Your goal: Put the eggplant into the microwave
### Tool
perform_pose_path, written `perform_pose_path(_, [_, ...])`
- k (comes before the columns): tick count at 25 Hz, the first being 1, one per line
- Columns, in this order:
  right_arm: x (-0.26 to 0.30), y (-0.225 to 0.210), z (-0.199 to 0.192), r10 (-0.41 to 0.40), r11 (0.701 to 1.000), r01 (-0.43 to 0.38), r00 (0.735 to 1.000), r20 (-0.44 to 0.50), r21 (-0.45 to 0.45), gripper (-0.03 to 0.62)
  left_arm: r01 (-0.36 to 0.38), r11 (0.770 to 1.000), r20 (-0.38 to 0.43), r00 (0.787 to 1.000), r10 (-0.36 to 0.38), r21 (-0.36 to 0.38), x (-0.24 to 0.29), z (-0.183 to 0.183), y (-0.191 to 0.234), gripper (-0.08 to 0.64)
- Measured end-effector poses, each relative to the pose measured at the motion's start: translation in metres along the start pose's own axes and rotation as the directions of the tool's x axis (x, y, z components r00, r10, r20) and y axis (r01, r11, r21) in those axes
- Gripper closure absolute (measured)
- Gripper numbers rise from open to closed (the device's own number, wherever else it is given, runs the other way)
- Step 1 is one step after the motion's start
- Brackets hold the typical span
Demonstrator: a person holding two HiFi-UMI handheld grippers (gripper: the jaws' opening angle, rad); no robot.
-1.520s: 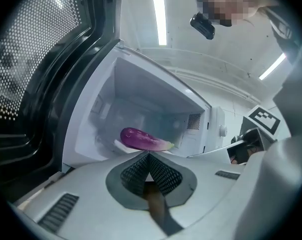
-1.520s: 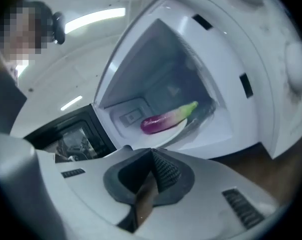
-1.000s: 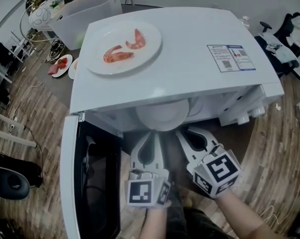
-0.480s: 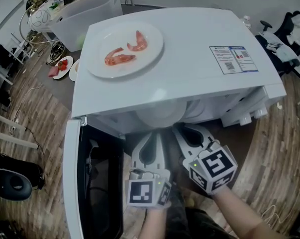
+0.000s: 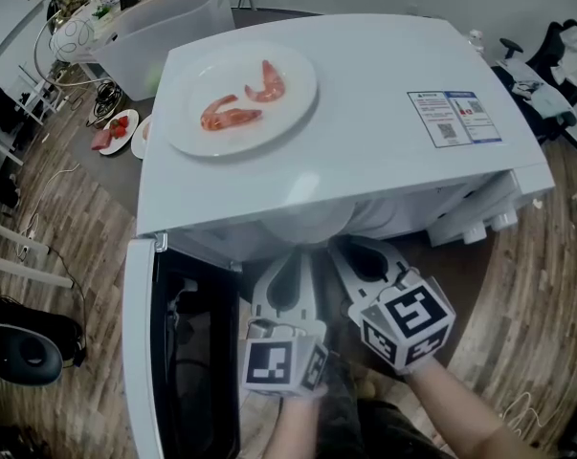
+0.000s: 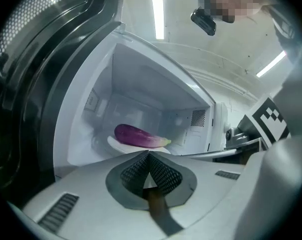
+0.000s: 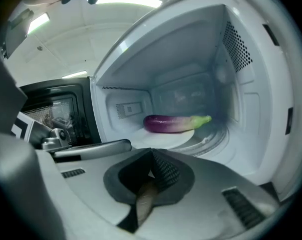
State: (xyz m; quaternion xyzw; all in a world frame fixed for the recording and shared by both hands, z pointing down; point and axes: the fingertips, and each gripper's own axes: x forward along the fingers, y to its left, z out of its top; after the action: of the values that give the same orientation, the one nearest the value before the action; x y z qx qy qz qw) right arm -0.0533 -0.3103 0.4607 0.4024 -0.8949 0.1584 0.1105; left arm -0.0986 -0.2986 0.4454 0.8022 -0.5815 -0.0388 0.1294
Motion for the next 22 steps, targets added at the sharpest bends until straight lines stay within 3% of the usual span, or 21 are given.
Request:
perform_pose_path(14, [0.006, 0.000, 0.010, 0.005, 0.998, -0.005, 1.000, 0.012, 0.060, 0.586, 0.034, 0.999, -0.038, 0.999, -0.035, -0.034, 0.017, 0.000, -0.003, 0.560])
perform_pose_path(22, [-0.004, 0.009, 0.015, 0.059, 0.996, -0.062, 0.996, 0.062, 0.057, 0.586, 0.042, 0.999, -0.016, 0.999, -0.042, -0.032, 0.009, 0.000, -0.005, 0.560])
